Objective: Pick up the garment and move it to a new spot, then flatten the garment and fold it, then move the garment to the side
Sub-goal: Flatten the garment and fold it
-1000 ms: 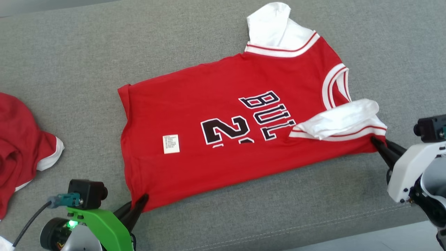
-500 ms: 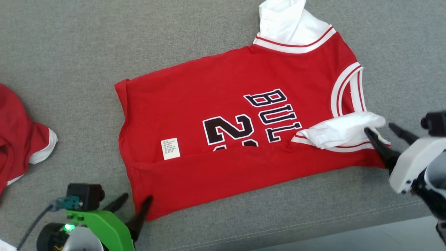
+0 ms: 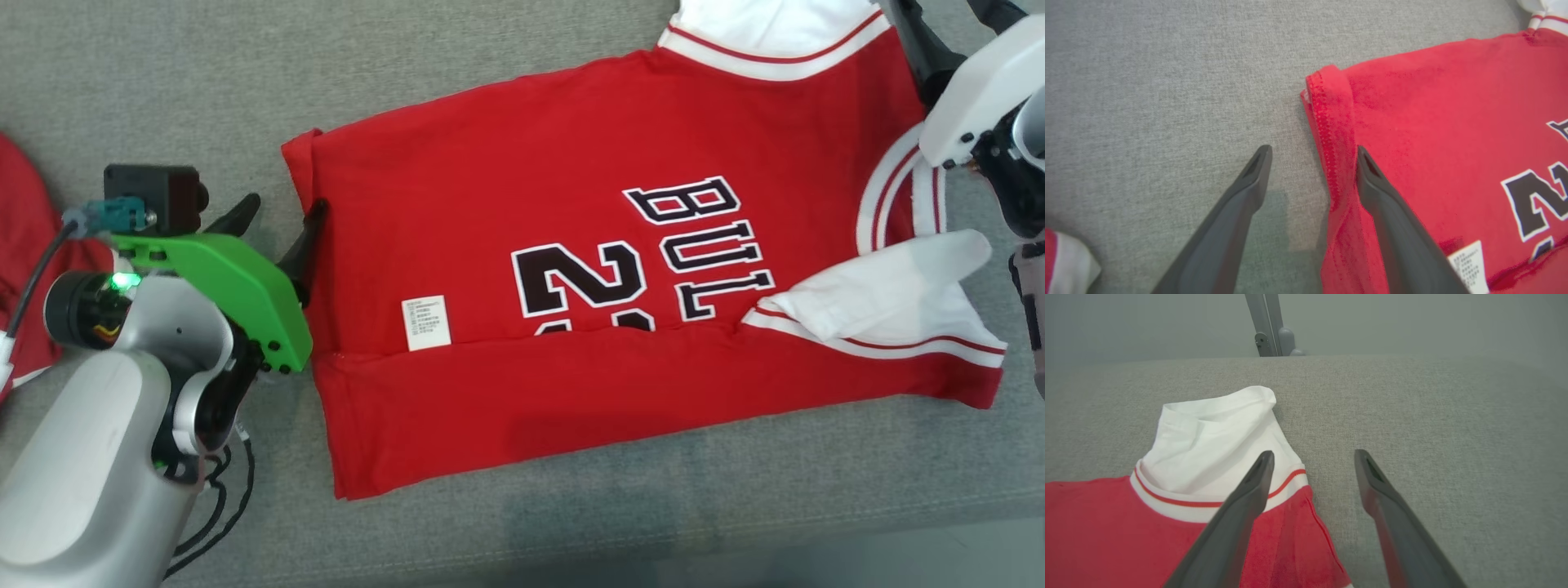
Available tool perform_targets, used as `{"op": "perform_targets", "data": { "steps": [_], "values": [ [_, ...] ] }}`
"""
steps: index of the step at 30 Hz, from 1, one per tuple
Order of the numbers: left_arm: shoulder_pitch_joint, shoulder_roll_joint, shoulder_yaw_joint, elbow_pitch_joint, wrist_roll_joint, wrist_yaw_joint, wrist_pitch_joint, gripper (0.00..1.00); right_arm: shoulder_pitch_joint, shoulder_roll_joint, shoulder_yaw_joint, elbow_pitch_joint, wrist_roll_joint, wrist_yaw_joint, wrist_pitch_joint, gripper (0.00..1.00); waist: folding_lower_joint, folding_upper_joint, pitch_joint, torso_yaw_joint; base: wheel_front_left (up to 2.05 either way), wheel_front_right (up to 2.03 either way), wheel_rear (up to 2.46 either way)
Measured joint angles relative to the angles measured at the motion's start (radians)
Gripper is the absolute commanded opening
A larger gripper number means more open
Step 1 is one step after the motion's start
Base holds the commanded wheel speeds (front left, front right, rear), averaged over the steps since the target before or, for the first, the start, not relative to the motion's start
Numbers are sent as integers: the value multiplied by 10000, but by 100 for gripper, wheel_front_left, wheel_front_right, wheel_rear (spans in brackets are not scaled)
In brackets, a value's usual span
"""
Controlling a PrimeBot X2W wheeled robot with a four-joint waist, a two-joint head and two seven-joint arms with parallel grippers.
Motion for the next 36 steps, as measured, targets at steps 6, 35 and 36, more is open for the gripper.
{"op": "perform_targets", "data": {
  "steps": [6,35,36],
  "values": [
    [-1135,-709,-328,1248,38,-366,-171,100,-1487,228,407,1988,-353,2,-637,100,0,0,289,689,0,0,0],
    [-2902,-2017,-577,3026,-56,-1463,-1774,0,-3856,732,1668,5787,-462,0,-3611,0,-3,0,760,1431,0,0,0],
    [-2803,-1965,-533,2995,-167,-1482,-1797,0,-3819,619,1787,5660,-326,0,-3685,0,-3,0,689,1397,0,0,0]
  ]
}}
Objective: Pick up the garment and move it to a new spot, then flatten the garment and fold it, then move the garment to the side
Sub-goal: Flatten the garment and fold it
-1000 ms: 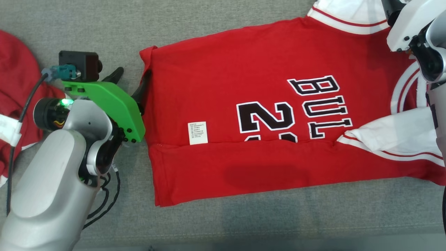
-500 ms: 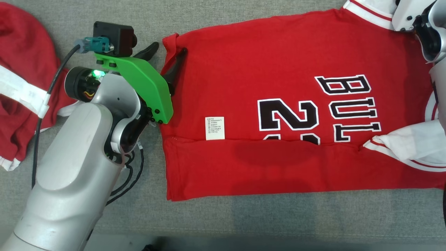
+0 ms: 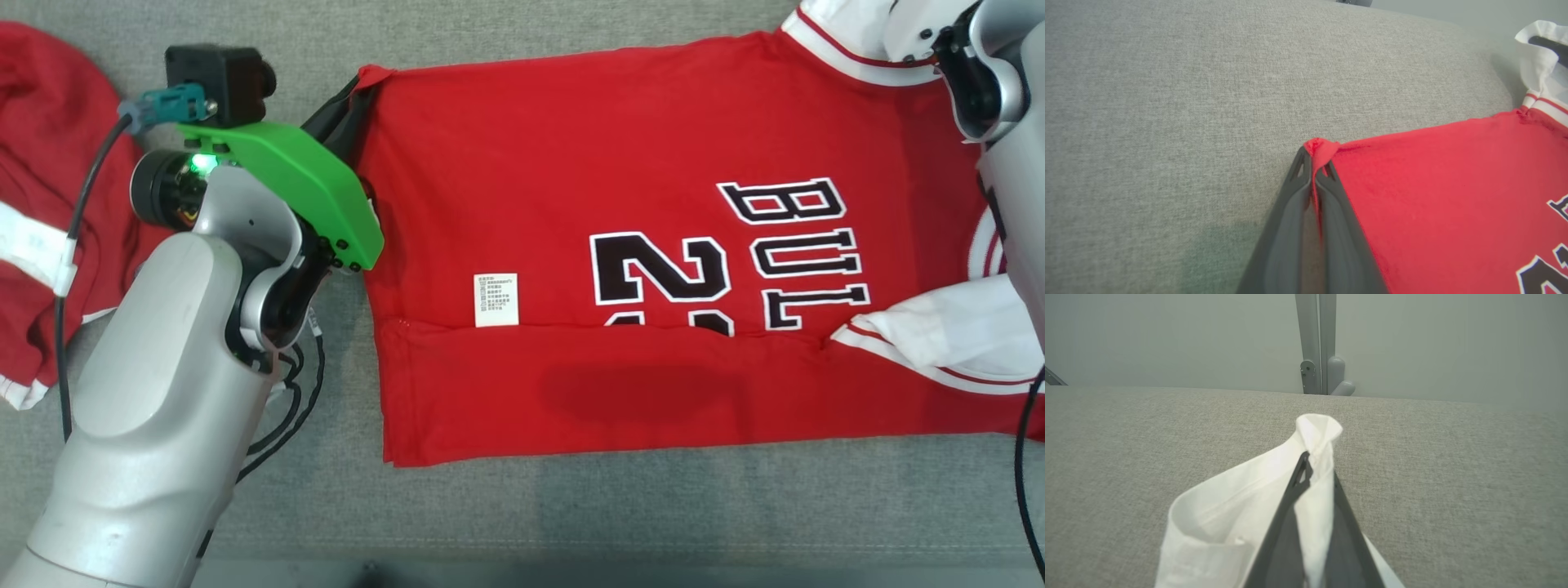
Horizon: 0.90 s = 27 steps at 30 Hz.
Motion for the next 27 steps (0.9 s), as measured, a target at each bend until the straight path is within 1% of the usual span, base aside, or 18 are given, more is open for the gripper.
{"op": "perform_targets", "data": {
  "steps": [5,9,13,17,21,23,27],
  "values": [
    [508,180,245,-324,-196,46,-255,0,465,-483,407,-761,934,0,-249,0,0,0,-356,-239,0,0,0],
    [1011,378,395,-790,-251,217,-407,0,1147,-731,644,-1831,1743,0,-387,0,0,0,-650,-495,0,0,0],
    [1676,545,550,-1450,-389,384,-531,0,2499,-1118,832,-3216,2401,0,-401,0,-1,0,-1001,-728,0,0,0],
    [2596,790,616,-2186,-412,669,-573,0,4137,-1407,481,-4614,2869,0,-412,0,-1,0,-1391,-963,0,0,0],
    [4039,1003,878,-2972,-731,1118,-732,0,5839,-1279,270,-5835,2957,0,-245,0,-1,0,-1748,-1314,0,0,0],
    [4790,1035,941,-3242,-913,1250,-780,0,6626,-1080,119,-6295,2966,0,-171,0,-1,0,-1877,-1536,0,0,0],
    [6032,1049,991,-3384,-1141,1482,-895,0,7994,-485,-558,-6776,3093,-2,-153,0,-1,0,-2142,-1912,0,0,0]
  ]
}}
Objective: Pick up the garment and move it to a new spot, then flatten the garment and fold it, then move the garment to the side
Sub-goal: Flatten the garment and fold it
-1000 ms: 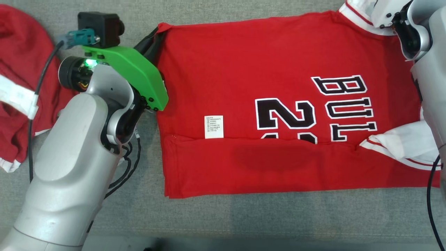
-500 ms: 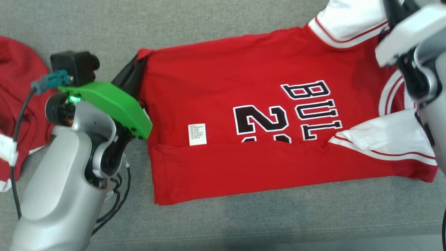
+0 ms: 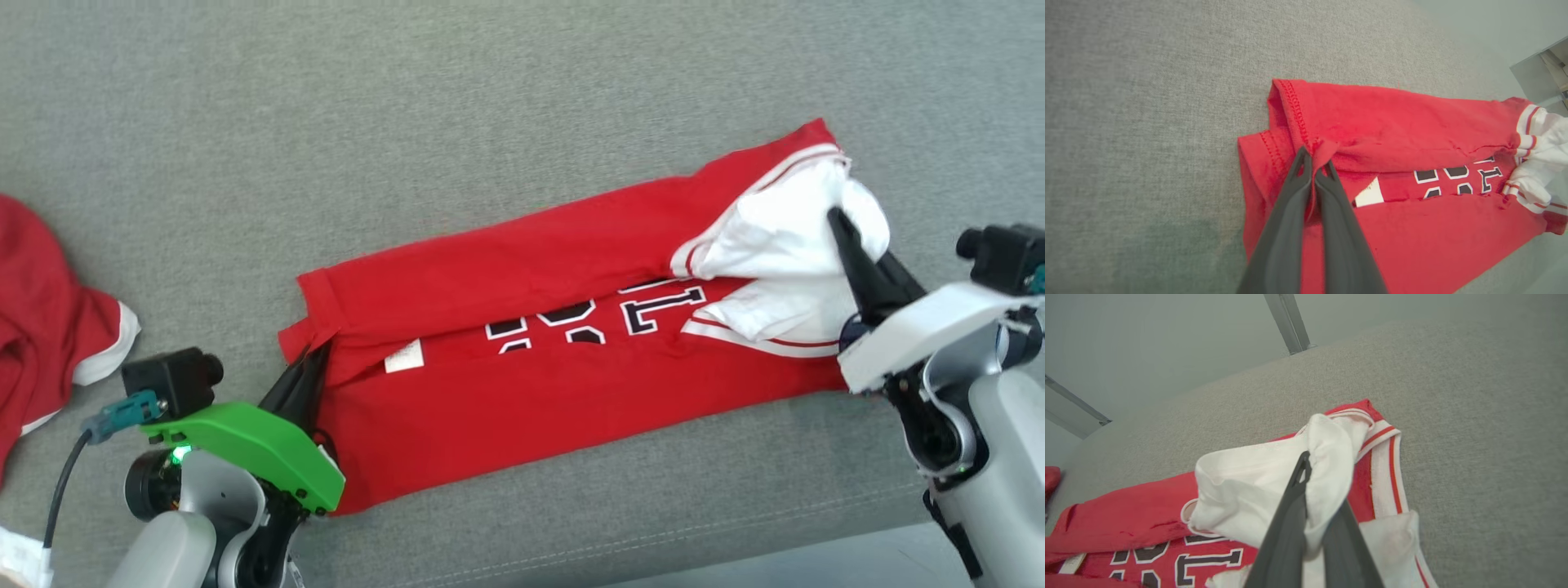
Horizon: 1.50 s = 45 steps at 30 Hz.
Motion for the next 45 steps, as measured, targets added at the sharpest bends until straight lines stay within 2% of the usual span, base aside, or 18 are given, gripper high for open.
{"op": "perform_targets", "data": {
  "steps": [6,10,11,12,13,14,15,16,21,26,30,39,42,45],
  "values": [
    [423,-79,150,56,-347,52,-127,0,666,617,-410,159,-476,-2,61,0,0,0,-356,-360,0,0,0],
    [692,-13,265,-59,-495,136,-92,0,736,723,-516,366,-1041,-2,268,0,0,0,-611,-495,0,0,0],
    [814,10,247,-94,-506,138,-69,0,755,721,-483,456,-1193,-2,297,42,0,0,-651,-515,0,0,0],
    [929,10,224,-148,-518,144,-61,8,760,702,-437,552,-1413,0,314,100,0,0,-691,-530,0,0,0],
    [1058,10,192,-211,-525,146,-63,29,759,667,-424,658,-1595,0,362,100,0,0,-729,-540,0,0,0],
    [1156,13,178,-280,-525,151,-75,40,758,642,-430,769,-1678,2,403,100,0,0,-762,-543,0,0,0],
    [1224,17,173,-353,-525,153,-113,94,758,598,-437,878,-1825,0,447,100,0,0,-790,-538,0,0,0],
    [1294,17,161,-410,-525,151,-127,100,758,546,-476,947,-1977,2,454,100,0,0,-816,-516,0,0,0],
    [1689,117,35,-470,-173,280,-550,100,609,479,-861,763,-2057,2,692,100,0,0,-944,-380,0,0,0],
    [1848,-46,303,-681,872,428,-2479,100,351,286,-905,431,-2280,2,1574,100,0,0,-1105,-303,0,0,0],
    [1958,-115,134,-251,1841,545,-3779,100,105,105,-786,792,-2711,2,2435,100,0,0,-1093,-81,0,0,0],
    [1900,-570,-123,677,2449,431,-4393,100,-163,-136,-610,2366,-3526,8,2821,100,0,0,-815,397,0,0,0],
    [1887,-706,40,867,2600,384,-4497,100,-364,-92,-581,2834,-3450,8,2851,100,0,0,-718,511,0,0,0],
    [1888,-838,230,1018,2700,332,-4525,100,-562,23,-491,3212,-2757,-4,3170,100,0,0,-673,575,0,0,0]
  ]
}}
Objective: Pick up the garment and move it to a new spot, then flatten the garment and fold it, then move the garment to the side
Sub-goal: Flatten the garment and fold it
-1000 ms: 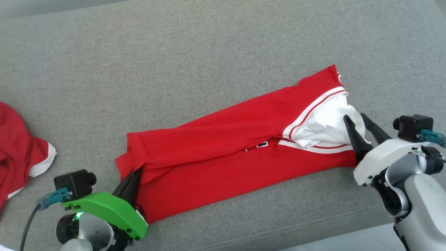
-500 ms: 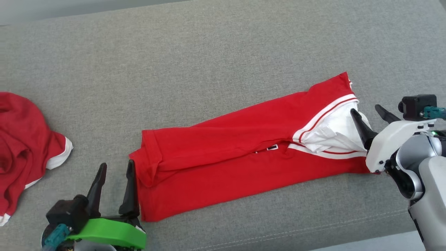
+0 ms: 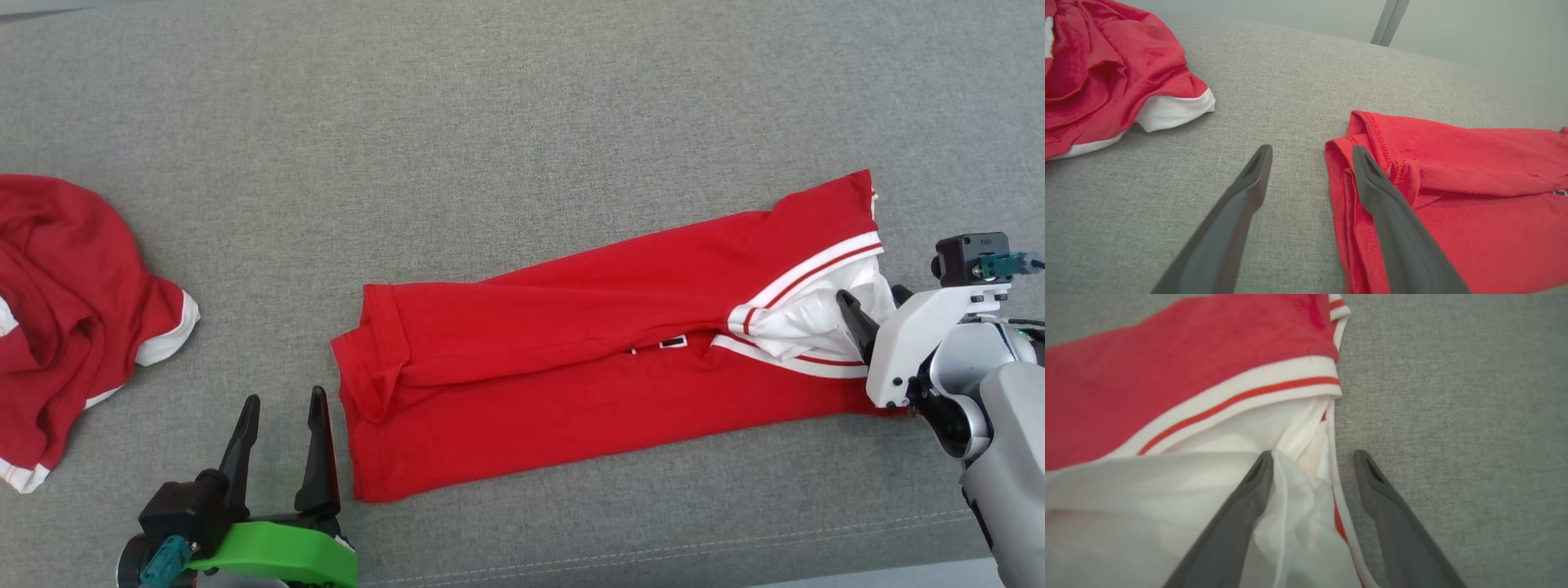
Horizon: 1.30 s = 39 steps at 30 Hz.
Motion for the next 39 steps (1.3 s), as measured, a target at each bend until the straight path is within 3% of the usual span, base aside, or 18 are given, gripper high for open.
{"op": "perform_targets", "data": {
  "steps": [1,2,9,14,19,22,25,34,39],
  "values": [
    [0,-58,29,48,36,-67,-2,100,-78,-38,50,111,203,2,92,12,0,0,2,7,0,0,0],
    [-1,-134,61,82,98,-102,-10,100,-120,-59,109,196,464,2,138,0,0,0,-1,11,0,0,0],
    [82,-539,593,485,796,-556,-42,100,-211,-554,59,817,1695,44,-138,0,0,0,-226,-3,0,0,0],
    [194,-857,922,794,1145,-957,-42,100,-201,-1375,-779,1693,1837,27,-347,0,1,0,-467,-27,0,0,0],
    [219,-1179,1202,1285,1551,-1622,-42,100,-341,-2477,-2282,2652,1572,13,-769,0,0,0,-778,16,0,0,0],
    [221,-1450,1486,1509,1766,-1862,-42,100,-379,-2784,-2623,2635,1283,12,-1003,0,1,0,-993,74,0,0,0],
    [295,-1691,1764,1593,1929,-2079,-44,100,-360,-2575,-2226,1655,1312,12,-1009,0,0,0,-1241,117,0,0,0],
    [682,-2100,2311,1768,2355,-2391,-44,100,794,-986,690,-3653,1457,8,-98,0,0,0,-1583,-93,0,0,0],
    [505,-2203,2326,1895,2604,-2499,-44,100,1388,-36,1682,-4554,882,10,196,0,0,0,-1326,-118,0,0,0]
  ]
}}
